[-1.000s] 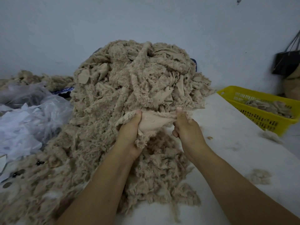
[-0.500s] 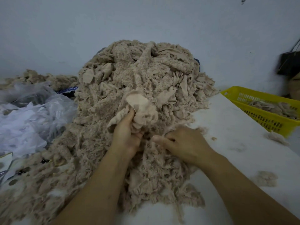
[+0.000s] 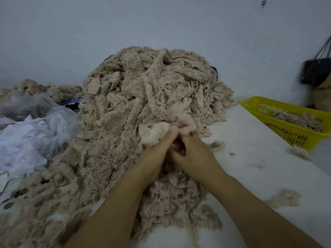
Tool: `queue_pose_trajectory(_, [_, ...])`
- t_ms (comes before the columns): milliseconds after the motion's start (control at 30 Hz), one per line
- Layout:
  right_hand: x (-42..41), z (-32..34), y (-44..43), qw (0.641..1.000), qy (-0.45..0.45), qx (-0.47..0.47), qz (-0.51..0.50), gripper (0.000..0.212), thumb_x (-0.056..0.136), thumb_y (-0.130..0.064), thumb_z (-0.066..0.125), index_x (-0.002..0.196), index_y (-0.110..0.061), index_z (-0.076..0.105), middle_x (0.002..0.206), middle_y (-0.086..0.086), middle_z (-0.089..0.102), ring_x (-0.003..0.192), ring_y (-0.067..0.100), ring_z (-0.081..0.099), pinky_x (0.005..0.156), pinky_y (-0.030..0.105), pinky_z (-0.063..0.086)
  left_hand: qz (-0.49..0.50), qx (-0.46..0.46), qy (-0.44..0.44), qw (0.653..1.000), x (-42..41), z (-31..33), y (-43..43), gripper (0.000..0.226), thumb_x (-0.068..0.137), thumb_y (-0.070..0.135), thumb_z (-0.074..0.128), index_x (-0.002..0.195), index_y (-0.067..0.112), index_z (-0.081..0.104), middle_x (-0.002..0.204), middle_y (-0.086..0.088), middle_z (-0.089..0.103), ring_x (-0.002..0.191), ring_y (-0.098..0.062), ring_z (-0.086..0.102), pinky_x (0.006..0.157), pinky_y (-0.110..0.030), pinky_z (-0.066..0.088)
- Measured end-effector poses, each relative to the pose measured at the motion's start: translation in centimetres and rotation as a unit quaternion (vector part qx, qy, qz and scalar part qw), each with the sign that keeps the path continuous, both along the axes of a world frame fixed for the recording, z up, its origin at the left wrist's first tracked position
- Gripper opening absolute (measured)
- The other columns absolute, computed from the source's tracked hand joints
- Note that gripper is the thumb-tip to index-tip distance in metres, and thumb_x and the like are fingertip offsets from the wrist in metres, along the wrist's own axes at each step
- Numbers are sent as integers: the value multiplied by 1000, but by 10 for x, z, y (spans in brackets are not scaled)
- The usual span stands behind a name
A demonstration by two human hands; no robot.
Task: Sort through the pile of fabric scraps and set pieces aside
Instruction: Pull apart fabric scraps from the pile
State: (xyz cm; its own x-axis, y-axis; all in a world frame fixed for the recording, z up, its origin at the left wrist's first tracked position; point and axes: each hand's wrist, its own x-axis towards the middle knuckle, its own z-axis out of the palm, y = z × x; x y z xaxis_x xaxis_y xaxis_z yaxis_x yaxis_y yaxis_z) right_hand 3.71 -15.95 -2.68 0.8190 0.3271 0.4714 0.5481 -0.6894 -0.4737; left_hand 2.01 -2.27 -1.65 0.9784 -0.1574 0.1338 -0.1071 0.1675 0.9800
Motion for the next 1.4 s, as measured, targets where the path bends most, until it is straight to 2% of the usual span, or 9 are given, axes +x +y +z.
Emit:
queue_pose_trajectory(100, [4, -7, -5, 996, 54, 72, 10, 7, 95, -25, 57, 90, -23, 52, 87, -12, 48, 81, 17, 55, 58, 18, 36, 6, 148, 47, 988, -5, -2, 0, 60, 56, 87, 68, 93, 41, 78, 96, 17, 76, 89, 6, 70, 73, -13, 53])
queue_pose_trajectory(200, [12, -4, -12, 951, 161, 263, 16, 22, 96, -9, 52, 78, -19, 44, 68, -1, 52, 60, 12, 48, 47, 18, 36, 18, 229, -12, 973, -2, -6, 1, 48, 62, 86, 66, 93, 51, 72, 107, 25, 72, 88, 16, 64, 74, -6, 47])
queue_pose_trajectory(267, [21, 7, -31, 836, 177, 519, -32, 18, 98, -10, 47, 83, -17, 53, 65, -3, 60, 57, 11, 55, 45, 20, 43, -4, 200, -103, 974, 1, -6, -2, 30, 85, 62, 64, 112, 51, 66, 119, 20, 69, 102, 10, 64, 80, -6, 48])
queue_pose_trajectory(333, [31, 17, -61, 623, 164, 765, 1, 17, 103, -27, 47, 99, -13, 56, 86, 0, 67, 76, 13, 67, 55, 21, 51, 28, 182, -86, 979, 3, -5, 0, 23, 89, 59, 59, 110, 56, 65, 108, 19, 72, 94, 6, 67, 72, -8, 50])
queue_pose_trajectory(400, [34, 14, -73, 556, 207, 805, -13, 49, 100, -51, 46, 118, -6, 51, 111, 8, 61, 97, 20, 70, 73, 26, 56, 88, 188, -76, 975, 10, -11, 4, 17, 96, 52, 54, 105, 51, 69, 96, 19, 73, 85, 4, 68, 70, -16, 53])
queue_pose_trajectory(633, [33, -12, -22, 838, 276, 466, -66, 36, 103, -36, 46, 88, -14, 70, 82, -2, 68, 67, 10, 64, 62, 26, 52, 120, 288, -59, 948, 16, -20, 1, 25, 102, 34, 51, 89, 31, 72, 81, 14, 72, 72, 0, 65, 72, -22, 51])
queue_pose_trajectory(900, [34, -5, -32, 764, 326, 551, -81, 50, 104, -39, 44, 73, -7, 67, 58, 2, 63, 45, 9, 58, 45, 22, 48, -147, 280, -86, 945, -17, -13, -38, 23, 100, 45, 53, 96, 35, 73, 97, 11, 74, 84, -7, 70, 79, -21, 55])
queue_pose_trajectory(1100, [36, -15, -31, 822, 313, 471, -61, 52, 103, -44, 40, 77, -11, 70, 61, 1, 67, 55, 13, 61, 61, 32, 49, 36, 83, 17, 996, 9, 8, -22, 29, 102, 28, 52, 84, 18, 74, 80, -4, 73, 63, -14, 66, 53, -22, 51])
queue_pose_trajectory(1400, [17, -21, -17, 948, 229, 209, 75, 42, 95, -59, 47, 75, -27, 66, 72, -4, 65, 61, 7, 59, 60, 31, 50, 266, 239, -42, 933, 37, -25, 2, 27, 103, 28, 48, 84, 24, 67, 82, -8, 71, 72, -26, 64, 67, -38, 53])
